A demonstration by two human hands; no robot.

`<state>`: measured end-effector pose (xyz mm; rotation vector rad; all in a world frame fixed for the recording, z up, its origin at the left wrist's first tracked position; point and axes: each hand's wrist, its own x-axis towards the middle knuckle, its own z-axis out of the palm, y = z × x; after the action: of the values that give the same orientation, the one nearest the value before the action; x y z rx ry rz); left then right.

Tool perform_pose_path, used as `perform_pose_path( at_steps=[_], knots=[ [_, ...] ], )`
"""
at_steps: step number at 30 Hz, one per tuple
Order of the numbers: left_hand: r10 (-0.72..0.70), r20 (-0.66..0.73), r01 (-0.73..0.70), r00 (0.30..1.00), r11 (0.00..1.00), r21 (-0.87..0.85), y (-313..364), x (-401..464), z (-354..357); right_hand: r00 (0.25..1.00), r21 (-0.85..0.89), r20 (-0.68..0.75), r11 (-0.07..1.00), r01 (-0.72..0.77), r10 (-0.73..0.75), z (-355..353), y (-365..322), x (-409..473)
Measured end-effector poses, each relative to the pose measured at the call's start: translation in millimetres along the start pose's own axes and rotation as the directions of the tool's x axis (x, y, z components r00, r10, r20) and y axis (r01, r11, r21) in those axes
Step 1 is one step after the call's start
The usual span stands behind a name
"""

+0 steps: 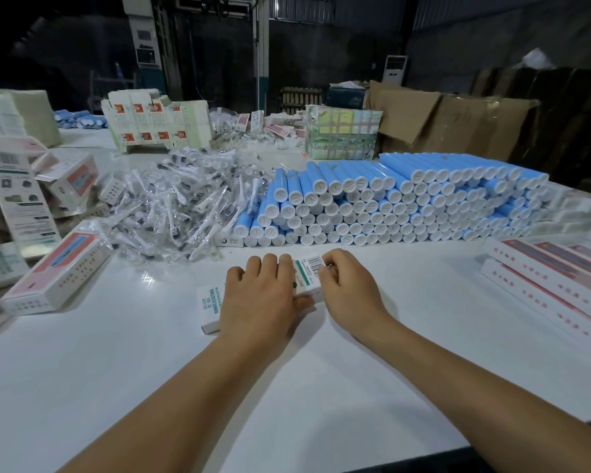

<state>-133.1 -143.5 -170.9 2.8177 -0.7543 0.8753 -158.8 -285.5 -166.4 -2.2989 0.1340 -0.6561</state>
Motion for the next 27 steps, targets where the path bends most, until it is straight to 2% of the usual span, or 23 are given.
perform_pose_path(
  at_steps=[3,5,6,7,8,9,10,11,12,13,15,17,19,20,21,22,23,24,25,27],
  knots=[
    [-0.027,-0.008,0.026,1.0,0.999,-0.03,-1,1,0,0.998,0.061,-0.056,0.998,0.022,-0.019,-3,3,2],
    [-0.049,-0.03,0.047,0.998,0.997,-0.064,-3,2,-1,0.978,0.107,-0.207,0.994,0.008,0.014,-11,8,10],
    [-0.06,-0.033,0.058,0.998,0.996,-0.074,-3,2,-2,0.955,0.207,-0.272,0.977,-0.058,0.114,-16,12,16],
    [-0.072,-0.019,0.07,0.997,0.995,-0.073,-3,2,-3,0.919,0.384,-0.278,0.909,-0.161,0.28,-20,12,20],
    [-0.081,-0.005,0.081,0.997,0.994,-0.074,-3,3,-2,0.867,0.609,-0.177,0.744,-0.275,0.465,-22,12,24],
    [-0.089,0.001,0.088,0.996,0.993,-0.077,-3,4,-2,0.812,0.793,0.024,0.484,-0.371,0.584,-22,11,25],
    [-0.093,0.002,0.092,0.996,0.993,-0.078,-3,4,-1,0.771,0.87,0.246,0.216,-0.443,0.588,-21,11,24],
    [-0.094,0.004,0.094,0.996,0.992,-0.08,-1,5,-2,0.754,0.865,0.415,0.036,-0.5,0.509,-19,9,22],
    [-0.094,0.006,0.094,0.996,0.992,-0.087,0,5,-3,0.755,0.838,0.517,-0.058,-0.543,0.404,-16,6,19],
    [-0.092,0.006,0.092,0.996,0.991,-0.097,2,6,-3,0.764,0.818,0.566,-0.099,-0.566,0.309,-14,3,15],
    [-0.079,-0.017,0.077,0.997,0.992,-0.103,5,5,-4,0.797,0.821,0.571,-0.136,-0.554,0.197,-11,0,12],
    [-0.052,-0.073,0.046,0.996,0.995,-0.086,8,4,-4,0.841,0.859,0.511,-0.063,-0.509,0.177,-9,-2,11],
    [-0.035,-0.11,0.03,0.993,0.998,-0.052,10,3,-3,0.882,0.895,0.399,0.101,-0.434,0.25,-5,-1,10],
    [-0.025,-0.112,0.021,0.993,0.999,-0.038,10,3,-2,0.897,0.886,0.332,0.229,-0.403,0.293,-3,-1,8],
    [-0.011,-0.109,0.008,0.994,1.0,-0.026,11,2,-1,0.917,0.832,0.24,0.419,-0.363,0.318,-2,-2,5],
    [0.005,-0.107,-0.007,0.994,1.0,-0.013,11,1,-1,0.947,0.698,0.121,0.653,-0.294,0.297,-2,-3,3],
    [0.017,-0.104,-0.018,0.994,1.0,-0.003,12,0,-1,0.975,0.506,0.026,0.838,-0.203,0.221,-1,-4,0],
    [0.023,-0.102,-0.023,0.995,1.0,0.004,12,-1,-2,0.991,0.337,-0.024,0.935,-0.114,0.129,0,-4,-2],
    [0.025,-0.1,-0.024,0.995,1.0,0.01,12,-1,-3,0.997,0.229,-0.04,0.972,-0.052,0.063,2,-4,-4],
    [0.03,-0.086,-0.028,0.996,0.999,0.031,13,-1,-4,0.999,0.136,-0.038,0.991,0.013,-0.007,2,-4,-6]
  ],
)
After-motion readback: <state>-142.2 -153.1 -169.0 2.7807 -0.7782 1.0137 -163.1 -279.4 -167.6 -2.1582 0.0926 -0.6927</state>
